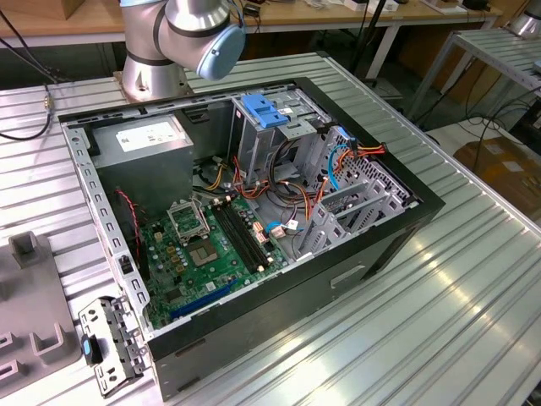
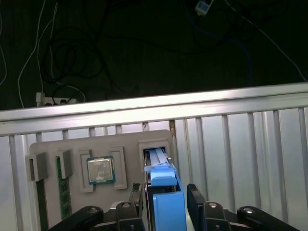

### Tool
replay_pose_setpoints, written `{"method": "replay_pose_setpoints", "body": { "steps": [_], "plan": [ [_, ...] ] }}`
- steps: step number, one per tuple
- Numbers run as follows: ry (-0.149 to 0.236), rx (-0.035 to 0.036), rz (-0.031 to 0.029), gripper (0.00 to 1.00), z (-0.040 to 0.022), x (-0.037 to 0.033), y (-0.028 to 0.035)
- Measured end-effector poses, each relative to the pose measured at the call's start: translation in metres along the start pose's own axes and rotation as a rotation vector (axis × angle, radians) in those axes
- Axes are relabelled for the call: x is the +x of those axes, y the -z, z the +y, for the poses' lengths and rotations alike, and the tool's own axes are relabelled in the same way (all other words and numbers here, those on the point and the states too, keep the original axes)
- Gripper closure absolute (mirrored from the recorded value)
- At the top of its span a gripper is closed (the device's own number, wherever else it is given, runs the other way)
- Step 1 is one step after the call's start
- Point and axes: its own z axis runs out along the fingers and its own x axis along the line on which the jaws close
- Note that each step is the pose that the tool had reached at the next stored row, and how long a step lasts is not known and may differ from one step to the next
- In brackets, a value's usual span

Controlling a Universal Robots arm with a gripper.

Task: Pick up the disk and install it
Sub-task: 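Pick up the disk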

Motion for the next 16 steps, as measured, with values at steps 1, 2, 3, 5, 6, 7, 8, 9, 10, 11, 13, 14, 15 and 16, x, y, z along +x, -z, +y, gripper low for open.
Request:
{"method": "replay_pose_setpoints", "body": {
  "steps": [1, 2, 3, 5, 6, 7, 8, 9, 10, 11, 13, 14, 15, 16],
  "plan": [
    [-0.001, -0.0001, 0.0000, 0.51, 0.0000, 0.0000, 0.0000],
    [-0.001, 0.0000, 0.0000, 0.51, 0.0001, 0.0000, 0.0000],
    [-0.001, 0.0001, -0.0001, 0.51, 0.0005, 0.0001, -0.0001],
    [-0.001, 0.0001, -0.0001, 0.51, 0.0010, 0.0001, -0.0002],
    [-0.001, 0.0003, -0.0002, 0.51, 0.0011, 0.0001, -0.0004],
    [-0.001, 0.0003, -0.0002, 0.51, 0.0013, 0.0001, -0.0007],
    [-0.001, 0.0000, 0.0000, 0.51, 0.0014, 0.0002, -0.0008],
    [-0.001, 0.0001, -0.0001, 0.51, 0.0016, 0.0002, -0.0013],
    [-0.001, 0.0001, 0.0000, 0.51, 0.0020, 0.0002, -0.0020],
    [-0.001, 0.0002, -0.0001, 0.51, 0.0023, 0.0002, -0.0030],
    [-0.001, 0.0007, -0.0002, 0.51, 0.0028, 0.0003, -0.0044],
    [-0.001, 0.0023, -0.0003, 0.51, 0.0031, 0.0003, -0.0051],
    [0.000, 0.0042, -0.0005, 0.51, 0.0033, 0.0004, -0.0058],
    [0.003, 0.0057, -0.0006, 0.51, 0.0039, 0.0004, -0.0064]
  ]
}}
